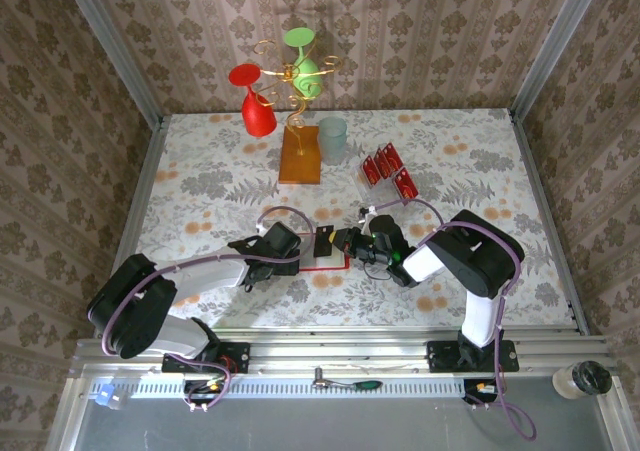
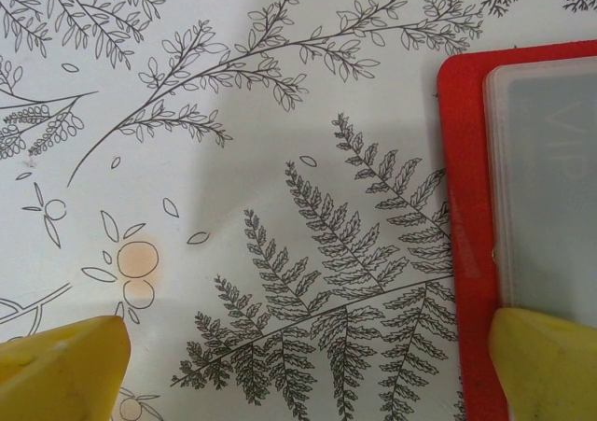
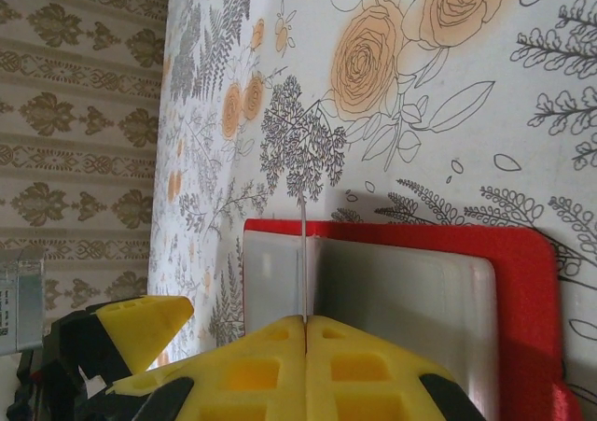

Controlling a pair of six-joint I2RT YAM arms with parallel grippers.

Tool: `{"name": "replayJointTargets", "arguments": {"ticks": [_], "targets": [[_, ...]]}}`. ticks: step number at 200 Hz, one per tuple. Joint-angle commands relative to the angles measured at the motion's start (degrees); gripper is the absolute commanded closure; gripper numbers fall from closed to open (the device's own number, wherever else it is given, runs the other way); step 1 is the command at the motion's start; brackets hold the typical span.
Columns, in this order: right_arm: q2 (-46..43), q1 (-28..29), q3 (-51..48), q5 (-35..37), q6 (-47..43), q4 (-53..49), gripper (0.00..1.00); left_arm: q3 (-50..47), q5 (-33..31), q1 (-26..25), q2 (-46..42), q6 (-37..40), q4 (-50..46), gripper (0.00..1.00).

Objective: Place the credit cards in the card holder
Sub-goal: Insert the credit card into the card slot.

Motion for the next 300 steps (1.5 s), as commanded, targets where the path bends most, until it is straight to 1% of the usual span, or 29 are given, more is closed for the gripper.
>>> {"name": "replayJointTargets", "arguments": {"ticks": [1,46,147,203,300], "targets": [[-2.02,0.17,-0.76,0.25,0.01,0.82,1.0,-0.93,-0.46,-0.23,0.44,-0.8,-1.3,0.0],[-2.2,-0.09,-0.45,0.7,0.5,1.54,1.0,-1.02,-0.47,-0.24,0.41,-1.0,-1.21,0.0],[3.58,-0.08,-0.51,-0.3,2.32,5.79,1.0,-0.84,-0.52,-0.4,0.39,-1.07,-1.22,0.0],[4.05,0.47,-0.69,-1.75,2.33,5.47,1.0,-0.93,-0.65,-0.41,0.5,-1.16,-1.18,0.0],[3.48,1.12,-3.27,-1.59,2.5,5.35,1.0,-0.7,-0.61,-0.5,0.4,-1.41,-0.96,0.0]]}}
